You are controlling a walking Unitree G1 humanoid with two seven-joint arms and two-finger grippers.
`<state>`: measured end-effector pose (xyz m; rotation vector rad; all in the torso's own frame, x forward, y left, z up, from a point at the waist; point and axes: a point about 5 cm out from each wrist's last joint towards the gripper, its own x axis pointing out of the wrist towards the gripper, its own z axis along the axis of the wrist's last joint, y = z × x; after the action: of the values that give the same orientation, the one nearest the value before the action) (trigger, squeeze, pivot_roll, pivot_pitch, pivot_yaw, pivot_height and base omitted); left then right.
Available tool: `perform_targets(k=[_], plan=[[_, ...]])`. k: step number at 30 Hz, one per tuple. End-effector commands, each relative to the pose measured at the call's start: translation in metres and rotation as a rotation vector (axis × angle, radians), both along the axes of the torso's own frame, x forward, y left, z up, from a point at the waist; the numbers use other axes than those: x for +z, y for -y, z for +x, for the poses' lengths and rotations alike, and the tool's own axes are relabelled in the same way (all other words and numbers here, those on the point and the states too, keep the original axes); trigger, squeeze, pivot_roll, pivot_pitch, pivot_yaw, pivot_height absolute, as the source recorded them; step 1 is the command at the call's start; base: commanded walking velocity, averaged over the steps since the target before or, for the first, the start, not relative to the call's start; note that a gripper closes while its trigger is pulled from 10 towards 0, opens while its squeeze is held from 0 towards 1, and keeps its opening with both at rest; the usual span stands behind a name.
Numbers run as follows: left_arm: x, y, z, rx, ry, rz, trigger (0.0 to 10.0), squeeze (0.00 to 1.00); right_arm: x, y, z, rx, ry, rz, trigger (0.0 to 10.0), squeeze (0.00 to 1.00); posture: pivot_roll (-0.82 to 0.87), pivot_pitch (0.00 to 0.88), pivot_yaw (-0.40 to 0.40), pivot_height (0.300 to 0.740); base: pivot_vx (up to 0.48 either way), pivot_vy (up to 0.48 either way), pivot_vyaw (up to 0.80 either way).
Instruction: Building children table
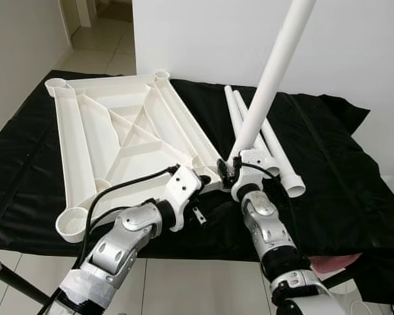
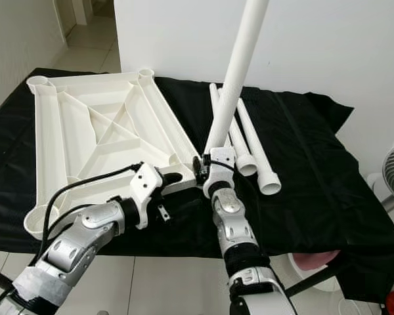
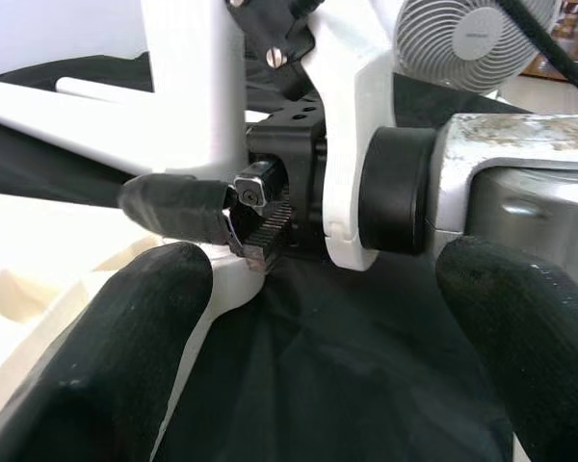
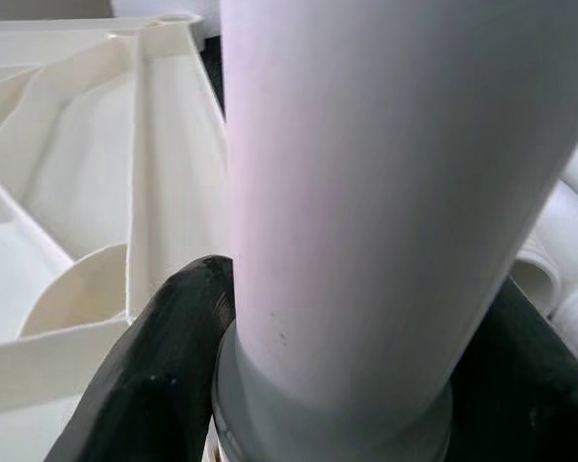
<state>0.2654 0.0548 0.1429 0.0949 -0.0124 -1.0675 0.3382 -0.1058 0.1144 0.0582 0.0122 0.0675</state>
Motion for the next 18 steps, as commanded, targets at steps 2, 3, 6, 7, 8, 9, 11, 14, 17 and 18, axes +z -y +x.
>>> perform_targets(k=[2,3,6,7,8,9,11,14,17,18], plan=[[-0.003,0.004,-0.005,-0.073,-0.016,0.009,10.0,0.00,-0.009,0.002,-0.006,-0.043,-0.043,0.033,10.0,0.00,0.03,0.000,-0.081,0.740,0.000,0.000,0.00],[-0.003,0.004,-0.005,-0.073,-0.016,0.009,10.0,0.00,-0.009,0.002,-0.006,-0.043,-0.043,0.033,10.0,0.00,0.03,0.000,-0.081,0.740,0.000,0.000,0.00],[-0.004,0.004,-0.005,-0.075,-0.017,0.010,10.0,0.00,-0.006,0.000,-0.006,-0.017,-0.026,0.043,10.0,0.00,0.02,0.000,-0.081,0.740,0.000,0.000,0.00],[-0.004,0.004,-0.005,-0.075,-0.017,0.010,10.0,0.00,-0.006,0.000,-0.006,-0.017,-0.026,0.043,10.0,0.00,0.02,0.000,-0.081,0.740,0.000,0.000,0.00],[-0.004,0.004,-0.005,-0.076,-0.017,0.011,10.0,0.00,-0.004,0.000,-0.006,0.002,-0.018,0.043,10.0,0.00,0.03,0.000,-0.085,0.740,0.000,0.000,0.00],[-0.004,0.004,-0.005,-0.076,-0.017,0.011,10.0,0.00,-0.004,0.000,-0.006,0.002,-0.018,0.043,10.0,0.00,0.03,0.000,-0.085,0.740,0.000,0.000,0.00],[-0.004,0.004,-0.005,-0.076,-0.016,0.010,10.0,0.00,-0.001,0.001,-0.006,0.024,-0.002,0.040,10.0,0.85,0.03,0.000,-0.087,0.740,0.000,0.000,0.00],[-0.004,0.005,-0.005,-0.076,-0.015,0.010,10.0,0.00,0.001,0.001,-0.007,0.035,0.010,0.044,10.0,1.00,0.03,0.000,-0.090,0.740,0.000,0.000,0.00],[-0.004,0.005,-0.005,-0.073,-0.016,0.007,10.0,0.00,0.007,0.004,-0.007,0.090,0.050,0.049,10.0,1.00,0.03,0.000,-0.094,0.740,0.000,0.000,0.00],[-0.004,0.005,-0.006,-0.073,-0.017,0.007,10.0,0.00,0.010,0.005,-0.008,0.118,0.063,0.051,10.0,1.00,0.03,0.000,-0.095,0.740,0.000,0.000,0.00]])
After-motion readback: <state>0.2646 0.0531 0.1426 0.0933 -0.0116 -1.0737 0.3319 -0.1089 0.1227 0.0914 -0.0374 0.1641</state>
